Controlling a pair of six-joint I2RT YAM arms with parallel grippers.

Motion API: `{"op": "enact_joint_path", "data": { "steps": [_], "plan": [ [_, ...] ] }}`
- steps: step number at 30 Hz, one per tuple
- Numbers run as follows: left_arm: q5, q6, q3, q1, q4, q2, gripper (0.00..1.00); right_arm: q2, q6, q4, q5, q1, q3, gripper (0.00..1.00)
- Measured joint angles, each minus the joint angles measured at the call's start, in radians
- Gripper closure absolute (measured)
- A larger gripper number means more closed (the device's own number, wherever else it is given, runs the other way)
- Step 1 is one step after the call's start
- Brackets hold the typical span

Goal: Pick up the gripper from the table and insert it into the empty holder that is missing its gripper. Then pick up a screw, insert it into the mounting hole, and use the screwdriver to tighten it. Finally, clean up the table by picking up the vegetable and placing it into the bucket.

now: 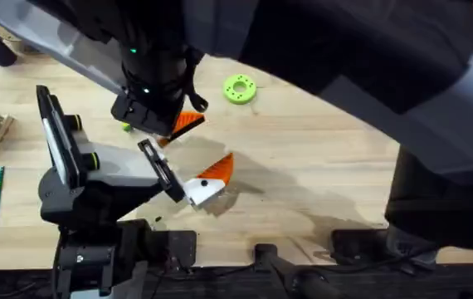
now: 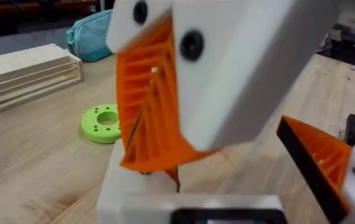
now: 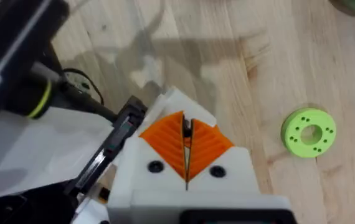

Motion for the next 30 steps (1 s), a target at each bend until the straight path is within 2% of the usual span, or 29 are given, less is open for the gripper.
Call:
{"op": "enact_joint_path", "data": {
  "steps": [30],
  "plan": [
    [0.0, -0.007, 0.0, 0.0, 0.0, 0.0, 0.015, 0.005, 0.0, 0.016, -0.044, -0.013, -0.029, 0.995]
  ]
}}
